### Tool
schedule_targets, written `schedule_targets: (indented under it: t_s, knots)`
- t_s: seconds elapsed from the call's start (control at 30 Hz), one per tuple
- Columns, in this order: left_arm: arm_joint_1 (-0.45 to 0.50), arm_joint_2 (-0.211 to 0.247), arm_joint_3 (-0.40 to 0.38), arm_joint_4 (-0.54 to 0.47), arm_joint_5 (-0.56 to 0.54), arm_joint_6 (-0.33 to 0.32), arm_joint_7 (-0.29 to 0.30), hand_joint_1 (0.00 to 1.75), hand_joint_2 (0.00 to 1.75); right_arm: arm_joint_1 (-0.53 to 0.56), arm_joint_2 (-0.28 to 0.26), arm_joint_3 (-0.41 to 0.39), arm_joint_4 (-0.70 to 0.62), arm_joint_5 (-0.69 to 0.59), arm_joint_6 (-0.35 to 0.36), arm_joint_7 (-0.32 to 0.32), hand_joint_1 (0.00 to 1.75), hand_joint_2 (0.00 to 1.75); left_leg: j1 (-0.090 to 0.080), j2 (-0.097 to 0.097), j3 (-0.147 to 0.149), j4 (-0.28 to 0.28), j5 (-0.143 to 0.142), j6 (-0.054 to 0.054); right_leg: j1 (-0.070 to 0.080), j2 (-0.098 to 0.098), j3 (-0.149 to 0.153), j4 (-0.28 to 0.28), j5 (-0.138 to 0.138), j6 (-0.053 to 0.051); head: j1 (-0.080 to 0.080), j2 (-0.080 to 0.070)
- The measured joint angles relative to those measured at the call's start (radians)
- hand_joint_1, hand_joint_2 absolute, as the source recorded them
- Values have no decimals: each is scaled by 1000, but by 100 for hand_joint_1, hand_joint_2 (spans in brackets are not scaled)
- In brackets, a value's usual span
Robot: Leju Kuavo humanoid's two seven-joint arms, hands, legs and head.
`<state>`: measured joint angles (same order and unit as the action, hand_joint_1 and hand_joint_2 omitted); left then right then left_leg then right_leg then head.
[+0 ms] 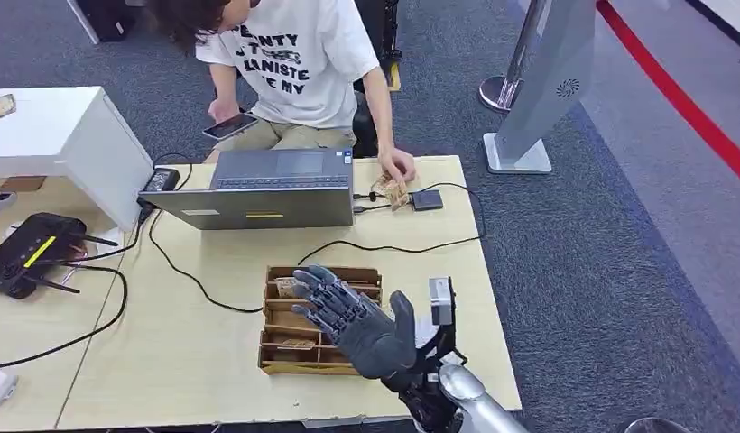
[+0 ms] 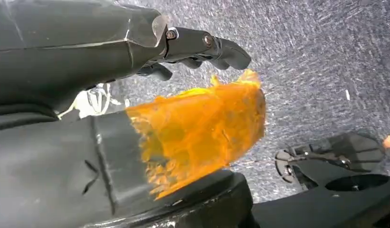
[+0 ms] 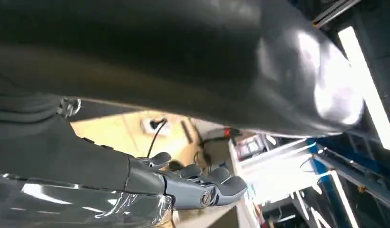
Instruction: Pass the card to the sensor for recognition and then transmit it.
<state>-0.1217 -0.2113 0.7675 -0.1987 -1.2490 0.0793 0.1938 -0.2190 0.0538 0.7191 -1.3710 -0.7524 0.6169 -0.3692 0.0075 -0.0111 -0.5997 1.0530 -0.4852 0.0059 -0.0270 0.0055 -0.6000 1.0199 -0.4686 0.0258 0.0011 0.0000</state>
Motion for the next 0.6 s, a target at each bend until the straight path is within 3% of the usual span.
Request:
schedule_targets:
  t_s: [0.1,0.27,0.6]
  knots:
    - [-16,3,0,0,-8,-14,28,0,0,-25,44,-3,39,-97,8,63,0,0,1,0,0,0,0,0,1,0,0,0,0,0,0,0]
    - [-37,13,0,0,-19,-18,35,0,0,-59,102,-27,80,-190,15,88,0,0,2,0,0,0,1,-1,2,-1,0,0,1,-1,0,0]
    - [-49,15,-2,0,-33,-24,35,0,0,-61,122,-63,92,-252,66,99,0,0,2,0,0,0,1,-1,2,0,0,0,0,-1,0,0]
